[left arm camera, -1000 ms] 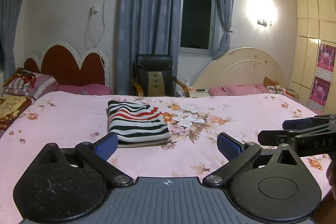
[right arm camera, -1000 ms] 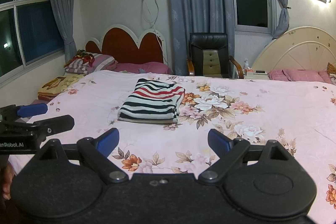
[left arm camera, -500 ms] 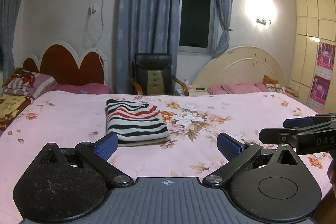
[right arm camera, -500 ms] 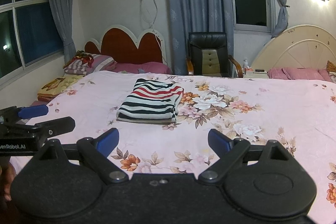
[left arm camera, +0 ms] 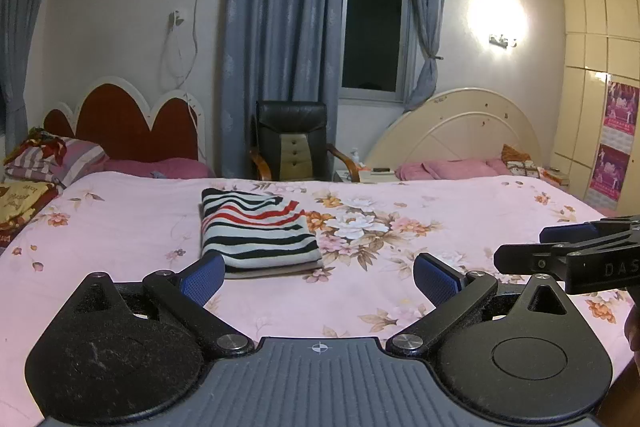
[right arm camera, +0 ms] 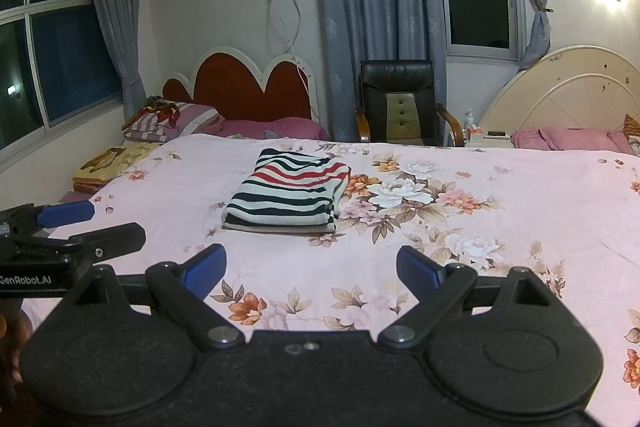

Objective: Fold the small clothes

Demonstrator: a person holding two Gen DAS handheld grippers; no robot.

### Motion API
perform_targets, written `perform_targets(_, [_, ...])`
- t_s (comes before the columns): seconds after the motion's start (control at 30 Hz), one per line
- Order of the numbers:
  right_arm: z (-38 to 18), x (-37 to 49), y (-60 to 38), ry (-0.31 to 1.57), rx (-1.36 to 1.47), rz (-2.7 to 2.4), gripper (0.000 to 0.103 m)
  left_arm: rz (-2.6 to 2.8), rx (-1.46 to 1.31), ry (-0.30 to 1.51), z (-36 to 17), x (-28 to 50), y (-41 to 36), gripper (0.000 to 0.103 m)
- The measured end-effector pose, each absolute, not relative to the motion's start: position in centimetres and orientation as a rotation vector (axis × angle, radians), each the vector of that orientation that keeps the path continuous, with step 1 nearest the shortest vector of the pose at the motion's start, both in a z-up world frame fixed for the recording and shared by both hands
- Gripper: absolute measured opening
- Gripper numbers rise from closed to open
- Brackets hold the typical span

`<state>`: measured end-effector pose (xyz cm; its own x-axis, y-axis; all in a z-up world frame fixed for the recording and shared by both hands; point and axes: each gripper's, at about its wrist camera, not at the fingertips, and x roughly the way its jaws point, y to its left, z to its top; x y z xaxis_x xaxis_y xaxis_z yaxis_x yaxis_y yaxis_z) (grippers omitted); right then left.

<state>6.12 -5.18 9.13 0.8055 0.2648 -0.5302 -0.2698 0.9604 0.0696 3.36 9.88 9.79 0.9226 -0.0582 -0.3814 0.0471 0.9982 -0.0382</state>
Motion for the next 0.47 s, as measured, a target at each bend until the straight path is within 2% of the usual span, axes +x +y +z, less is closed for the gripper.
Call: perform_targets(0.47, [9.17,6.04,-5.49,0.559,-0.005,0.311,0.092,-0.012,-0.059,0.392,9.23,3.60,10.30,0.100])
